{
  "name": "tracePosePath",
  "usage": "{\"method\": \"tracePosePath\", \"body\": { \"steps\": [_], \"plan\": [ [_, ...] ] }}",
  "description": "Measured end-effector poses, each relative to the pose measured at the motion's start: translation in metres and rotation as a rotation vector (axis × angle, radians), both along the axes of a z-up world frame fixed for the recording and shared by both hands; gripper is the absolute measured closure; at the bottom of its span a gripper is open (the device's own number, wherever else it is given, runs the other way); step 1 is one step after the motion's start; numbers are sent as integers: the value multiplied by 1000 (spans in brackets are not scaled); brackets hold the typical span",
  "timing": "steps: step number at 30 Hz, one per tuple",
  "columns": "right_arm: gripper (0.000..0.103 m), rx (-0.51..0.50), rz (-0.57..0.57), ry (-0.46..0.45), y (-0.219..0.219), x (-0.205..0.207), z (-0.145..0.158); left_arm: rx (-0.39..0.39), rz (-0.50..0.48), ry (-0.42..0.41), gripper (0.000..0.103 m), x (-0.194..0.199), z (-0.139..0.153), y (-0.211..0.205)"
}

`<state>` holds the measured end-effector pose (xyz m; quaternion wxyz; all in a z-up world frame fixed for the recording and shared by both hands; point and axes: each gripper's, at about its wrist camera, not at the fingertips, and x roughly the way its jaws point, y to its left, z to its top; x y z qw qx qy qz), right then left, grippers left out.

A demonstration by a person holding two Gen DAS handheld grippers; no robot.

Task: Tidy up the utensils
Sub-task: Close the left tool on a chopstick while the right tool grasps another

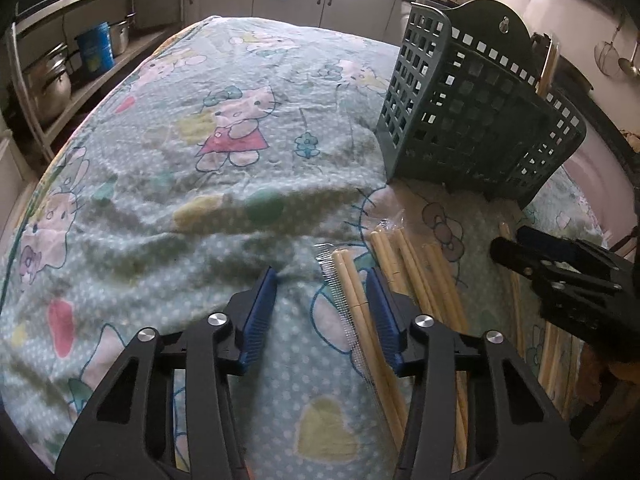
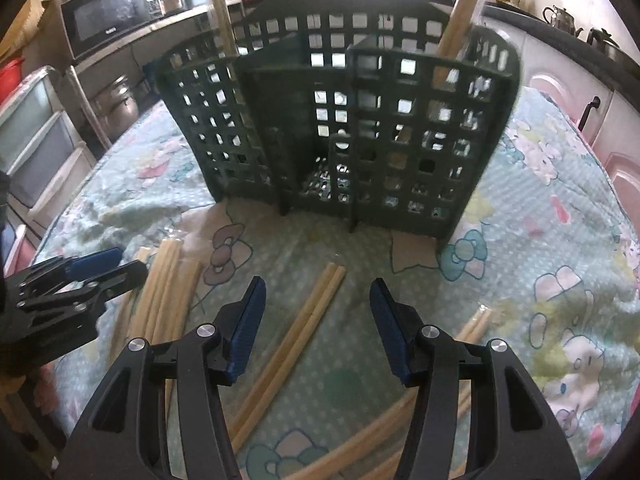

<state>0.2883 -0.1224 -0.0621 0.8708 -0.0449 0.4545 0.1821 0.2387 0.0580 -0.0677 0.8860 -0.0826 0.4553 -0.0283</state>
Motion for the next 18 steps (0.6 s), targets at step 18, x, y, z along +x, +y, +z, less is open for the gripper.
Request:
{"method": "tracePosePath", "body": {
  "steps": [18],
  "plan": [
    [93, 87, 78, 0, 23, 1, 18, -145, 46, 36, 89, -15, -2, 32]
  ]
}}
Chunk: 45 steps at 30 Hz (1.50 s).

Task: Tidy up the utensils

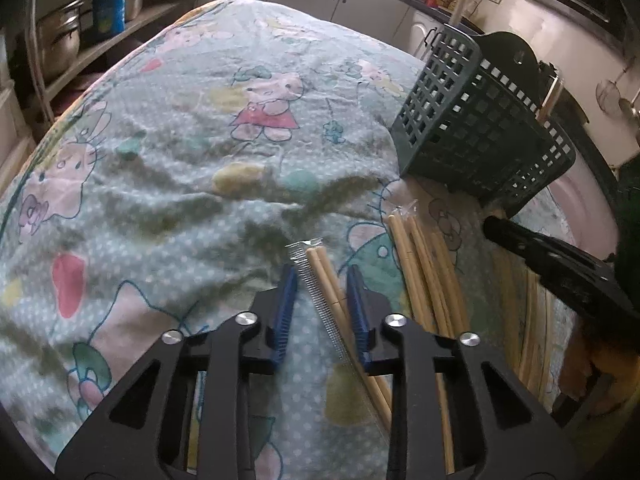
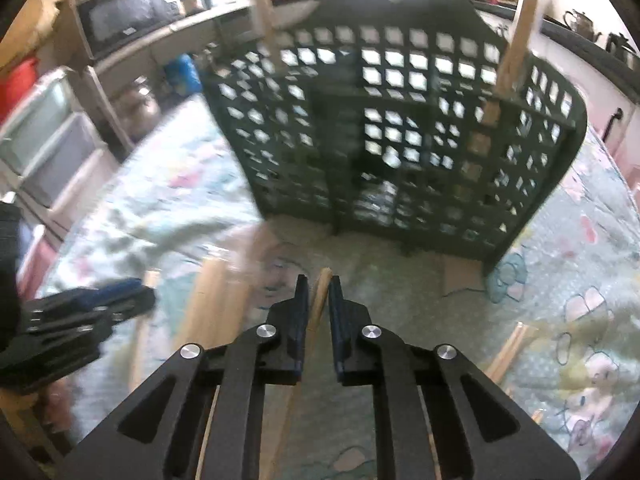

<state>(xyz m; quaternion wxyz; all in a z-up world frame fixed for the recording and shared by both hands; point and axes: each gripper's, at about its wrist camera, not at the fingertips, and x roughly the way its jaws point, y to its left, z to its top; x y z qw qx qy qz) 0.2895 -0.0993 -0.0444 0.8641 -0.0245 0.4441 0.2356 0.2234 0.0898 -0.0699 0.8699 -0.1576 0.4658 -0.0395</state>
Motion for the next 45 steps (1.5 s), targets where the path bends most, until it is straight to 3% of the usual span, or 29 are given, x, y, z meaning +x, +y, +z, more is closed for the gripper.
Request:
{"method": "tracePosePath", "body": {
  "steps": [4, 10, 27, 45],
  "plan": [
    [95, 61, 52, -28, 2, -11, 20, -36, 15, 8, 97, 1, 0, 6],
    [96, 137, 96, -60, -3, -24, 46, -84, 30, -31, 98, -7, 10, 13],
    [97, 272, 60, -167, -54, -57, 92, -23, -54, -229, 102, -15, 93, -18],
    [97, 330, -41, -368, -112, -76, 145, -16, -138, -397, 102, 9, 171, -67]
  ]
}}
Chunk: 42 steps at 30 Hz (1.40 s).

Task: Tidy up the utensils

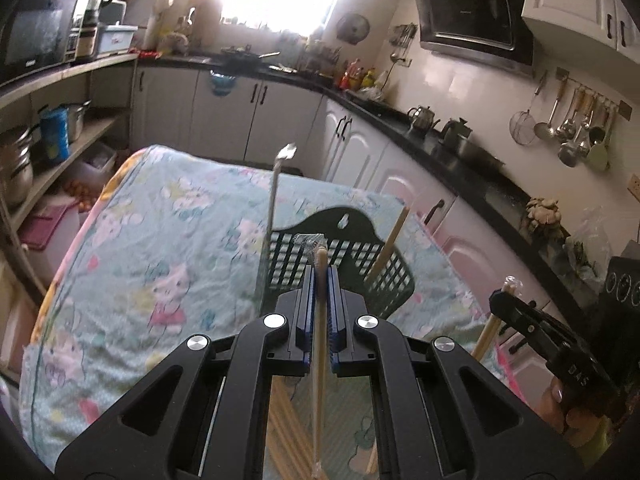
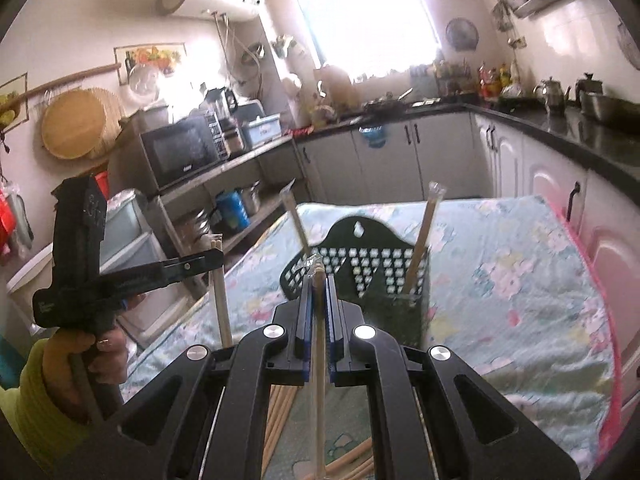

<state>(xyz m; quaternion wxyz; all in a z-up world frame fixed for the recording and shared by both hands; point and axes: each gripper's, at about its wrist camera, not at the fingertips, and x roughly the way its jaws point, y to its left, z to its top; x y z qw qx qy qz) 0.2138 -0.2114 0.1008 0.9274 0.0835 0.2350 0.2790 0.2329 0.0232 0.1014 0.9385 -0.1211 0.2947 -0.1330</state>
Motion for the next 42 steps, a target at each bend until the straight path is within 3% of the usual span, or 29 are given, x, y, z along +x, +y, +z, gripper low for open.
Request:
{"method": "tracePosePath", "body": {
  "steps": [26, 34, 42],
  "plan": [
    [97, 54, -73, -119, -15, 50, 48, 5, 61, -215, 102, 69, 72, -40],
    [97, 74, -105, -158, -18, 68, 67, 1, 106, -269, 102, 85, 75, -46],
    [97, 97, -165, -196, -26, 87, 76, 0, 121, -258, 102, 104, 54, -50]
  ]
}}
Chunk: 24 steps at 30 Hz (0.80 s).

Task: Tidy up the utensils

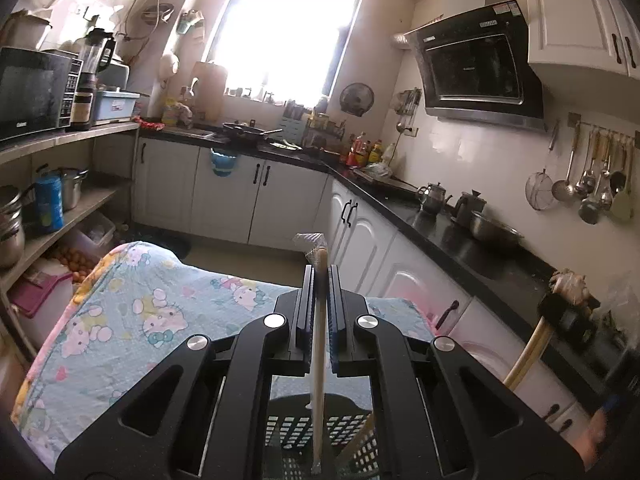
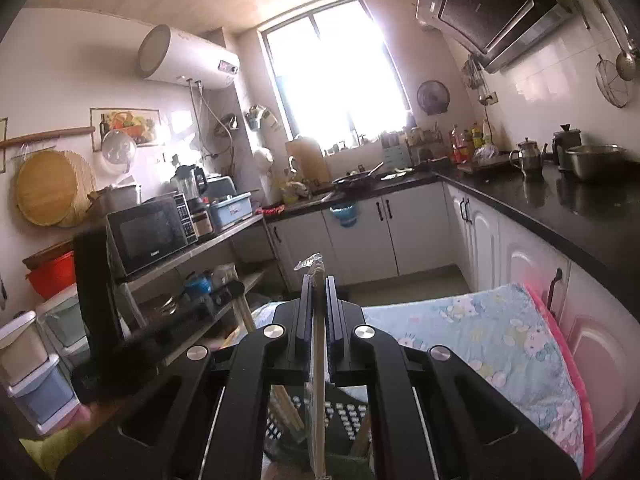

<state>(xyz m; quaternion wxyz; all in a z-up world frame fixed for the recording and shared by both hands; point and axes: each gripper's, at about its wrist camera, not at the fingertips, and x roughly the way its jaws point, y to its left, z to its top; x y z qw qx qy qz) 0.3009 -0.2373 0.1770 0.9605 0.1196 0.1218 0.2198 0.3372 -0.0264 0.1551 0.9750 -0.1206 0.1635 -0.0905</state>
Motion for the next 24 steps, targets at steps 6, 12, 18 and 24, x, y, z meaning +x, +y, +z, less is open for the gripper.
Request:
{"method": "tracePosePath", "body": {
  "steps": [6, 12, 18, 24],
  "plan": [
    [97, 19, -28, -25, 0, 11, -7, 4, 11, -15, 102, 4, -16, 2],
    [97, 4, -63, -42, 4, 19, -20, 17, 6, -15, 102, 4, -30, 1],
    [97, -21, -75, -43, 10, 25, -31, 16, -8, -3, 102, 0, -46, -2],
    [97, -58, -82, -58, 17, 27, -43, 32, -16, 16, 102, -1, -62, -2]
  ]
}}
